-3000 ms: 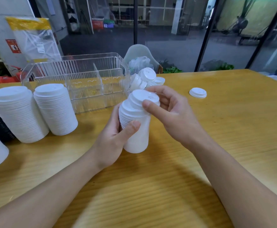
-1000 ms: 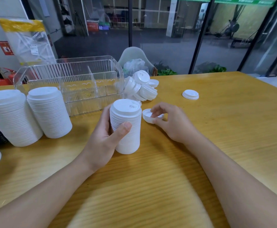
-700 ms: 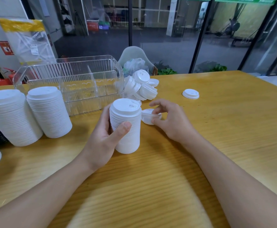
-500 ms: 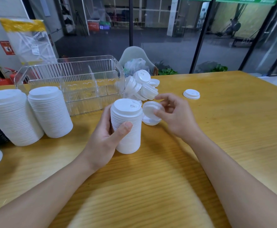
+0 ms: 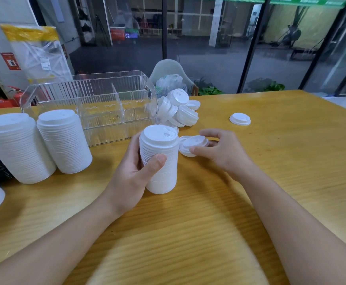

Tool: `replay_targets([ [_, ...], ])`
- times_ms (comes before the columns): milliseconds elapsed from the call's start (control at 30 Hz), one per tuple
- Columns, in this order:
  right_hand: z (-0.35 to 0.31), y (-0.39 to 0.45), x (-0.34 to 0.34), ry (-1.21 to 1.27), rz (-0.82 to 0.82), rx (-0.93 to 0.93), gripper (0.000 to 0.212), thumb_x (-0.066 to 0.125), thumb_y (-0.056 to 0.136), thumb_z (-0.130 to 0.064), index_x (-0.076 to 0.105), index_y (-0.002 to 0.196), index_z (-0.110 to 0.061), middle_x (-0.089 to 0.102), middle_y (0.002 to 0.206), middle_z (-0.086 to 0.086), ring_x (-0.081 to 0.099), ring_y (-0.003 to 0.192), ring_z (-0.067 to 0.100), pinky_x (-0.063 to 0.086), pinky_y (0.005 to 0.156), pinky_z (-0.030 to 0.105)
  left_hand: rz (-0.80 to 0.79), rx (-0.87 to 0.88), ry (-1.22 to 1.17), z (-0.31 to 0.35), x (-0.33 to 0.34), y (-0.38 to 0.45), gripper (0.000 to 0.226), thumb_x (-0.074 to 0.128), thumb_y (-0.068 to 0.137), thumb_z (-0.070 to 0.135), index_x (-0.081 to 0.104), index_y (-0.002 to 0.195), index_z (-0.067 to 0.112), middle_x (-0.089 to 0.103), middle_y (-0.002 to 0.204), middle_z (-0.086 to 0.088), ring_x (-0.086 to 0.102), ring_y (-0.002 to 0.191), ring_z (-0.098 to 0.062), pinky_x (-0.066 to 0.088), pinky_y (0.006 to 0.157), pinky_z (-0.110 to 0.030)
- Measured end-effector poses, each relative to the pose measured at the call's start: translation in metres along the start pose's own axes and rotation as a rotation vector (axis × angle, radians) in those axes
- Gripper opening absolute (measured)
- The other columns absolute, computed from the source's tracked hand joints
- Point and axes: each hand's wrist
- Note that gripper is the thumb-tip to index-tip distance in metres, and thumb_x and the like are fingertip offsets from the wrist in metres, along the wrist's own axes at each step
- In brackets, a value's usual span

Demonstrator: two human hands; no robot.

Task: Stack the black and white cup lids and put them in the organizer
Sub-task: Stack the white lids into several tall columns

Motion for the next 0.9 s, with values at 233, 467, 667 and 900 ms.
replay_targets([
  [233,-0.016,-0.006,-0.002,0.128,0.062,-0.185,0.052,0.094,0.084,-0.031,0.073,0.132,-0.027,0.078,0.122,-0.012,0.074,0.11,0.01,0.062,0.1,0.04,-0.003,-0.009,-0.02,0.0,0.0,0.001,0.071,0.073,0.093,0.047,0.047,0.156,0.026,0.068,0.142,0.009,0.065,0.131,-0.011,0.052,0.102,-0.022],
  [467,-0.052,-0.04,0.019,0.432,-0.207,-0.372,0.053,0.082,0.093,-0.007,0.065,0.143,-0.011,0.074,0.137,0.005,0.067,0.133,0.022,0.053,0.115,0.048,-0.014,-0.028,-0.022,0.001,0.004,0.001,0.057,0.071,0.104,0.03,0.046,0.155,0.021,0.068,0.141,0.006,0.066,0.129,-0.012,0.053,0.102,-0.026],
  [667,-0.049,-0.04,0.029,0.395,-0.206,-0.426,0.057,0.087,0.088,-0.003,0.066,0.141,-0.008,0.075,0.134,0.008,0.068,0.132,0.024,0.05,0.117,0.055,-0.012,-0.015,-0.017,0.001,0.003,0.001,0.058,0.068,0.103,0.028,0.047,0.156,0.024,0.068,0.145,0.006,0.066,0.132,-0.014,0.053,0.104,-0.027],
  [900,-0.048,-0.042,0.023,0.365,-0.227,-0.428,0.044,0.085,0.091,-0.006,0.071,0.132,-0.004,0.077,0.131,0.009,0.071,0.128,0.028,0.054,0.11,0.06,-0.011,-0.015,-0.015,0.003,0.003,0.001,0.06,0.068,0.102,0.028,0.046,0.158,0.023,0.068,0.142,0.006,0.067,0.13,-0.014,0.054,0.102,-0.026],
])
Point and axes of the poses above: each hand's wrist, its own y-axis towards the middle knuckle, its own x-axis out of the palm, z = x × y
